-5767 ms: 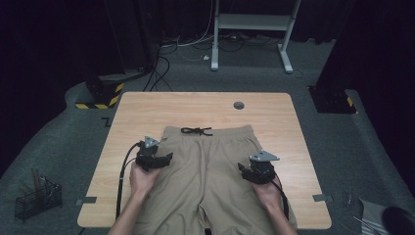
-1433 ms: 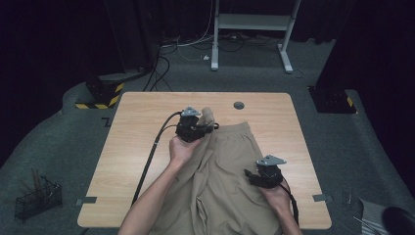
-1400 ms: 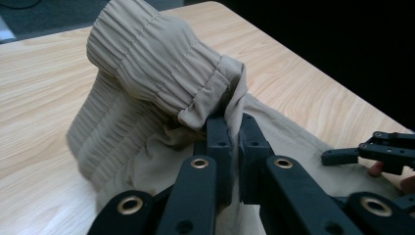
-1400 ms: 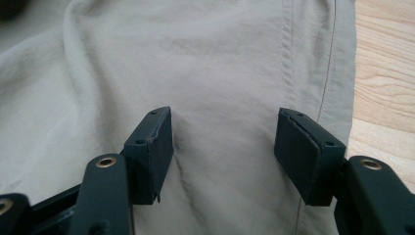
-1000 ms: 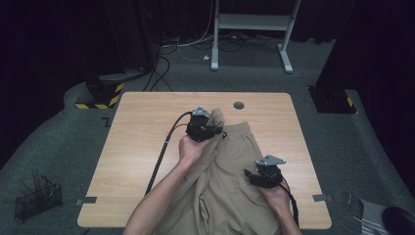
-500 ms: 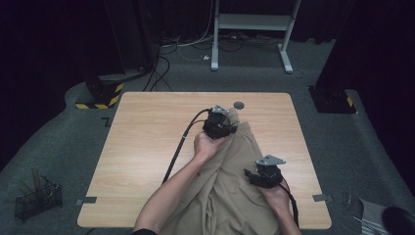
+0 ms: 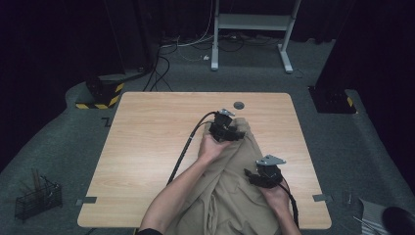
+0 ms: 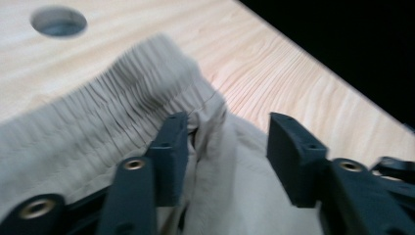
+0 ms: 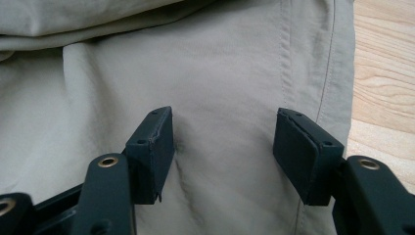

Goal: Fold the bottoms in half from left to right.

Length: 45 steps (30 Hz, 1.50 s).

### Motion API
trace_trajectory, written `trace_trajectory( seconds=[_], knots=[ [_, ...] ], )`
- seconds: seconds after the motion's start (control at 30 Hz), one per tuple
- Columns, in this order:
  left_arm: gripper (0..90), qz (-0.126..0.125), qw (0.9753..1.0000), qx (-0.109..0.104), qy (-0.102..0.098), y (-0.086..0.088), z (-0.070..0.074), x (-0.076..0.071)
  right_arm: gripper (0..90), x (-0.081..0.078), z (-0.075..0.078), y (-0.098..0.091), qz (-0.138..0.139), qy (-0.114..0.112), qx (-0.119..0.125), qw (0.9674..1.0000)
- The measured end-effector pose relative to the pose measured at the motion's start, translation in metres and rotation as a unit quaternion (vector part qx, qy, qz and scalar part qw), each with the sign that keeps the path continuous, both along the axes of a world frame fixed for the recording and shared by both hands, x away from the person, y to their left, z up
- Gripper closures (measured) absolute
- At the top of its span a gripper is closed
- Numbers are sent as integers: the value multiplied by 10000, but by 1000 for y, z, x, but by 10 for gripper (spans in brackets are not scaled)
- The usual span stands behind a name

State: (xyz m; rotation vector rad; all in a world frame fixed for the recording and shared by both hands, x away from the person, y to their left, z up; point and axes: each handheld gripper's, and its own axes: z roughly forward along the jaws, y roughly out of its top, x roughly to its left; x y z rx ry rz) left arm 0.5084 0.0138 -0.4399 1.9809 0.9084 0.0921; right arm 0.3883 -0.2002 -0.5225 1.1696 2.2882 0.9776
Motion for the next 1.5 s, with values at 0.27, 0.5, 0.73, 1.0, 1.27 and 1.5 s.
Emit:
trace_trajectory(
  seconds=[0.27,0.5,0.73,1.0,1.27,1.5],
  knots=[
    [396,-12,9997,158,-183,49,11,-32,402,0,0,0,-16,16,7,10000],
    [381,160,9992,362,39,100,-18,-70,404,0,0,0,-18,15,7,10000],
    [391,77,9985,404,359,113,-53,-103,427,-11,11,0,34,-96,128,9999],
    [443,444,9971,519,347,97,-76,-108,417,-14,2,7,235,54,-95,9997],
    [508,778,9874,1351,-281,82,-77,-101,415,-3,0,17,181,-21,-10,9998],
    [522,976,9851,1400,-234,93,-76,-80,417,14,-1,32,93,-17,-11,10000]
  ],
)
